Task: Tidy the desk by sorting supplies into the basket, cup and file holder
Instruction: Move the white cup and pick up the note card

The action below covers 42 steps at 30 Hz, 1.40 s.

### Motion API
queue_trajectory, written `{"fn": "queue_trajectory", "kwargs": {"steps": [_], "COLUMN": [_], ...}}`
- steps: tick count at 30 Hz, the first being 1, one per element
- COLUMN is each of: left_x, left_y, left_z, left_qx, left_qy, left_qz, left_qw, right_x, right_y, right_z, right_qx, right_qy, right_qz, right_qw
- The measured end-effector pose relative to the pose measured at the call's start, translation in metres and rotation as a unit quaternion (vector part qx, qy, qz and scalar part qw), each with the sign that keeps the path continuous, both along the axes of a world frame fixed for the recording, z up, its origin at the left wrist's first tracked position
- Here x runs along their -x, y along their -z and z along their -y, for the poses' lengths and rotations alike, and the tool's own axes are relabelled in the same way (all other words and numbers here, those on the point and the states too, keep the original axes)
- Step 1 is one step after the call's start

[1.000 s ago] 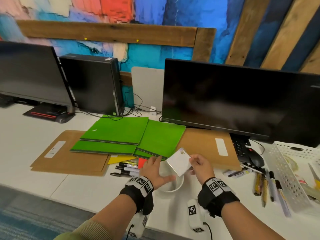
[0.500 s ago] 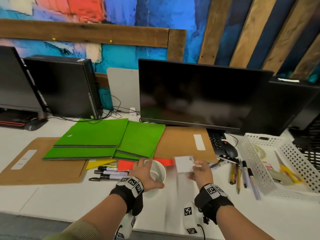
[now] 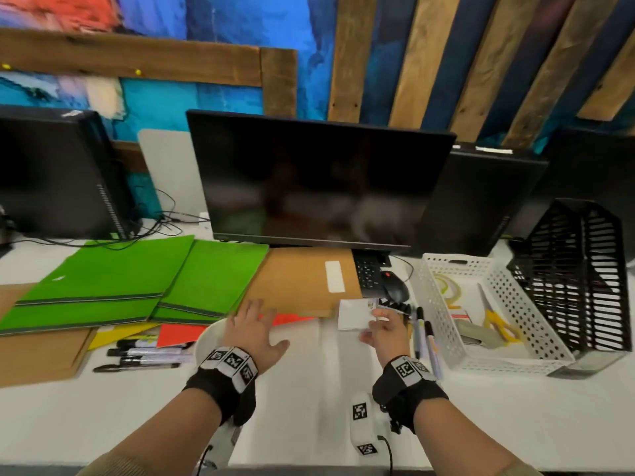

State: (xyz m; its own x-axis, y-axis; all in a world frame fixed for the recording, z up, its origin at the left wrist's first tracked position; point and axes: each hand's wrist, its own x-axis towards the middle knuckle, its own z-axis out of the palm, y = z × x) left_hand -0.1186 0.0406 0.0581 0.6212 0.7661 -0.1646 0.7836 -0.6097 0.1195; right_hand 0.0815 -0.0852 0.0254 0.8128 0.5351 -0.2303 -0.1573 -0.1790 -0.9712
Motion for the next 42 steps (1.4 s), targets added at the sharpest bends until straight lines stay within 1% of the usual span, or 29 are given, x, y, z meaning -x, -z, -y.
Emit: {"fn": "queue_trajectory", "kwargs": {"steps": [2, 7, 10, 16, 21, 25, 29, 33, 35, 37, 40, 42], "left_x": [-0.029, -0.079, -0.110, -0.177, -0.222, -0.246, -0.261, -0.272, -0.274, -0.275, -0.273, -0.273], "left_y": [0.003, 0.017, 0.016, 0.002, -0.001, 0.005, 0.010, 0.013, 0.015, 0.018, 0.024, 0.028], "left_z": [0.015, 0.046, 0.066, 0.108, 0.141, 0.154, 0.156, 0.160, 0.160, 0.157, 0.154, 0.154], "left_qx": [0.018, 0.106, 0.143, 0.163, 0.167, 0.159, 0.149, 0.145, 0.138, 0.129, 0.124, 0.120], "left_qy": [0.031, 0.084, 0.120, 0.238, 0.298, 0.303, 0.297, 0.294, 0.288, 0.285, 0.289, 0.289], "left_qz": [0.000, -0.019, -0.016, -0.011, -0.038, -0.036, -0.041, -0.055, -0.047, -0.037, -0.036, -0.035], "left_qw": [0.999, 0.991, 0.982, 0.957, 0.939, 0.939, 0.942, 0.943, 0.946, 0.949, 0.949, 0.949], "right_x": [-0.017, -0.049, -0.073, -0.127, -0.174, -0.210, -0.242, -0.256, -0.260, -0.266, -0.273, -0.275], "right_y": [0.000, -0.006, -0.008, -0.014, -0.009, -0.007, 0.001, -0.005, -0.005, 0.001, 0.010, 0.011], "right_z": [0.014, 0.043, 0.062, 0.101, 0.130, 0.145, 0.146, 0.138, 0.129, 0.119, 0.108, 0.103], "right_qx": [-0.001, 0.002, 0.007, -0.002, 0.021, 0.085, 0.137, 0.153, 0.152, 0.170, 0.243, 0.305], "right_qy": [0.005, 0.017, 0.022, 0.072, 0.104, 0.089, 0.045, 0.018, 0.001, -0.022, -0.052, -0.091], "right_qz": [0.001, 0.010, 0.043, 0.102, 0.125, 0.150, 0.136, 0.126, 0.105, 0.097, 0.120, 0.129], "right_qw": [1.000, 1.000, 0.999, 0.992, 0.986, 0.981, 0.980, 0.980, 0.983, 0.980, 0.961, 0.939]}}
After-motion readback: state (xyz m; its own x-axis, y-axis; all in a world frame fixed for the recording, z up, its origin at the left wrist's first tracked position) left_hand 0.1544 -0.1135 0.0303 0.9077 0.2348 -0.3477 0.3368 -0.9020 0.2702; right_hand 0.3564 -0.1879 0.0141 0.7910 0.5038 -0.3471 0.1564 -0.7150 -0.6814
